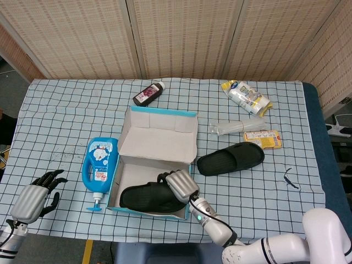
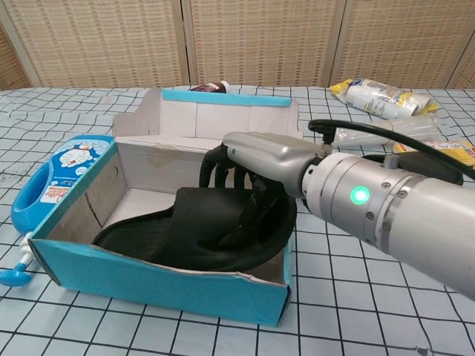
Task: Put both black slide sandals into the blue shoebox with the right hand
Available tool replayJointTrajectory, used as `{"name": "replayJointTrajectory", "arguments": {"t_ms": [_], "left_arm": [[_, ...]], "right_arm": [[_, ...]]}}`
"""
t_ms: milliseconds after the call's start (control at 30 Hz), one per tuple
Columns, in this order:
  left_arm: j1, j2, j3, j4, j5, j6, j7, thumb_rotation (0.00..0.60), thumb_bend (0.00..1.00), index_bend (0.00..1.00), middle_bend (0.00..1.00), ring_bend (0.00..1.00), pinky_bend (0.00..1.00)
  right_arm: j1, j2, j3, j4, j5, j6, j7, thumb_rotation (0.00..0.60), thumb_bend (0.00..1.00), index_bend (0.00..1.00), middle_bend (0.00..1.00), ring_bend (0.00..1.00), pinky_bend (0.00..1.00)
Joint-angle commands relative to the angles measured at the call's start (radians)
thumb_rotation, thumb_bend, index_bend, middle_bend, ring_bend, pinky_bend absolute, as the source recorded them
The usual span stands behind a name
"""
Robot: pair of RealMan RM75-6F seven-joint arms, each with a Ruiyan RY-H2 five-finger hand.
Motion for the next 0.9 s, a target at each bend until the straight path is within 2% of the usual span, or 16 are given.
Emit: {"name": "replayJointTrajectory", "arguments": {"t_ms": [33, 200, 367, 467, 533, 700, 800, 900], "left_arm": [[0.0, 0.0, 0.0, 0.0, 0.0, 0.0, 0.0, 0.6, 0.62, 0.29, 0.13, 0.15, 0.36], [0.0, -0.001, 0.0, 0.002, 0.0, 0.0, 0.001, 0.6, 0.62, 0.29, 0.13, 0.15, 0.36], [-0.002, -0.001, -0.001, 0.004, -0.006, -0.008, -0.006, 0.6, 0.62, 0.29, 0.13, 0.15, 0.36], [-0.002, 0.0, -0.001, 0.005, -0.005, -0.006, -0.012, 0.6, 0.62, 0.29, 0.13, 0.15, 0.36], [-0.002, 0.0, -0.001, 0.006, -0.003, -0.006, -0.012, 0.6, 0.62, 0.29, 0.13, 0.15, 0.36], [-0.004, 0.0, 0.002, 0.005, -0.002, -0.011, -0.011, 0.6, 0.62, 0.29, 0.13, 0.15, 0.36], [-0.004, -0.002, 0.003, 0.005, -0.002, -0.013, -0.006, 0.6, 0.62, 0.29, 0.13, 0.15, 0.36], [-0.006, -0.003, 0.003, 0.005, -0.004, -0.019, 0.0, 0.6, 0.62, 0.29, 0.13, 0.15, 0.36]], "right_arm": [[0.0, -0.017, -0.01, 0.047, -0.027, -0.031, 0.051, 0.6, 0.02, 0.59, 0.61, 0.46, 0.7], [0.001, -0.034, -0.012, 0.093, -0.051, -0.052, 0.094, 0.6, 0.02, 0.59, 0.61, 0.46, 0.7], [-0.003, -0.105, -0.019, 0.268, -0.133, -0.107, 0.238, 0.6, 0.02, 0.59, 0.61, 0.46, 0.7], [-0.006, -0.108, -0.03, 0.301, -0.146, -0.135, 0.274, 0.6, 0.02, 0.58, 0.61, 0.46, 0.7], [-0.002, -0.095, -0.034, 0.298, -0.137, -0.16, 0.277, 0.6, 0.02, 0.54, 0.6, 0.41, 0.69], [0.0, -0.059, -0.022, 0.262, -0.147, -0.181, 0.305, 0.6, 0.02, 0.35, 0.37, 0.17, 0.49], [-0.008, -0.035, -0.017, 0.239, -0.198, -0.18, 0.354, 0.6, 0.02, 0.25, 0.25, 0.06, 0.35], [-0.018, -0.008, -0.016, 0.22, -0.26, -0.174, 0.407, 0.6, 0.02, 0.19, 0.17, 0.01, 0.27]]}}
